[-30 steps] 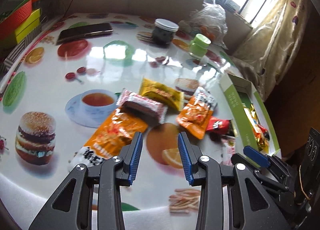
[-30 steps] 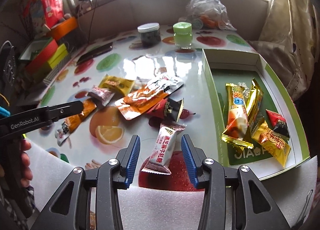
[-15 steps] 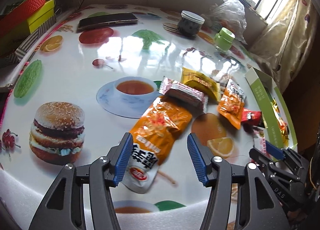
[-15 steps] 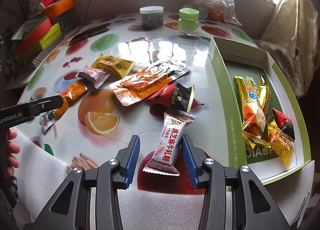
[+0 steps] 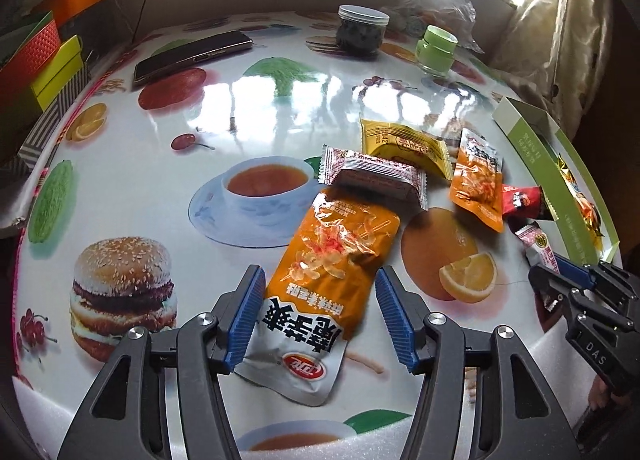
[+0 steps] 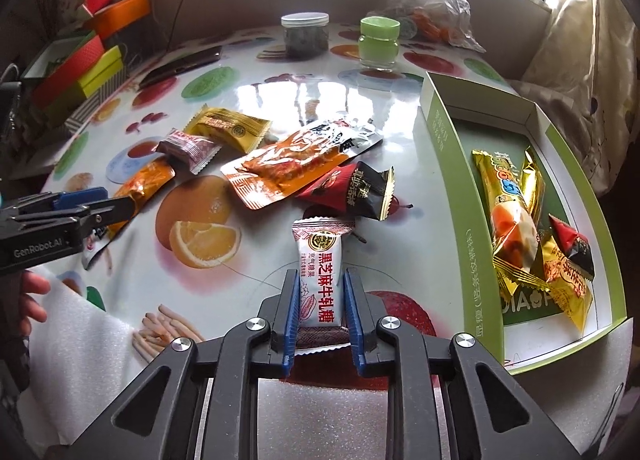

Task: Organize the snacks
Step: 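Close the right gripper on a white-red candy while the left grasps an orange packet, then lift the white-red candy and orange packet off the table with both grippers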

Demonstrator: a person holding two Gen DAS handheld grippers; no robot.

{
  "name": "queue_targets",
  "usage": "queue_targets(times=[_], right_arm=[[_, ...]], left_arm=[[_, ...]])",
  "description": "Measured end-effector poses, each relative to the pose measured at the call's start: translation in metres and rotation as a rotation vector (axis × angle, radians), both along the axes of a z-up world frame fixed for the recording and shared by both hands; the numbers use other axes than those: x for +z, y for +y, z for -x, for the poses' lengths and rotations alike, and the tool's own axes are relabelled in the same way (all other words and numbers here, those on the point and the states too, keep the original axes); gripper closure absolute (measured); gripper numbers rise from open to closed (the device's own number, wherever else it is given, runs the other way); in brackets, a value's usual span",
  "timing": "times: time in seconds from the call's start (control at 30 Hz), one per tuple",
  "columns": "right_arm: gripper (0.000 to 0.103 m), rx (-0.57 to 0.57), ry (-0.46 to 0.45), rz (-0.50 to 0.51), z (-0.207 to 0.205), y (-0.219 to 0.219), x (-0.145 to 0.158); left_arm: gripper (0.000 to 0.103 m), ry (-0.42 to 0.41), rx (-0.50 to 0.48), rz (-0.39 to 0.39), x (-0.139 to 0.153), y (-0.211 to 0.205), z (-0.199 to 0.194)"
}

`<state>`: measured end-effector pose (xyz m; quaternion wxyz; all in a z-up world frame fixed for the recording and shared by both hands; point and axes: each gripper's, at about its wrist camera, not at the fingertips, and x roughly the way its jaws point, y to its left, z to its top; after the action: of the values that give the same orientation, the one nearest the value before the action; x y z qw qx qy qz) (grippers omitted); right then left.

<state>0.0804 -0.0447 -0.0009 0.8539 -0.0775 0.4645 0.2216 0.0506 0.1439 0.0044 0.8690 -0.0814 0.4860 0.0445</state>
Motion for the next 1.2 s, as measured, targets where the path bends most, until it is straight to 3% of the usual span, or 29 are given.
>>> queue_targets(times=[0.23,0.57,0.67,1.0,1.2], right_arm=[[0.083,0.035,0.011,-0.036,0.004,0.005,0.000],[0.083,0.032,0.018,-0.059,0.005,0.003,0.000],[0.083,0.030,0.019,-0.064,0.005,0.002,0.000],[0.083,0.029,0.019,-0.069,0.006,0.001,0.000],[0.083,0.026,0.018,-0.072,0.006,0.001,0.001]], left_arm=[[0.044,0.026,-0.062,-0.106,-0.003,-0.009,-0.003],[0.043,0.018,-0.095,-0.096,-0.003,-0.012,-0.003],[0.050,0.012,-0.102,-0.094,-0.002,-0.014,-0.002],[0.060,-0.001,-0.100,-0.101,-0.001,-0.021,0.002],[0.062,-0.014,-0.079,-0.073,0.000,-0.018,0.004]])
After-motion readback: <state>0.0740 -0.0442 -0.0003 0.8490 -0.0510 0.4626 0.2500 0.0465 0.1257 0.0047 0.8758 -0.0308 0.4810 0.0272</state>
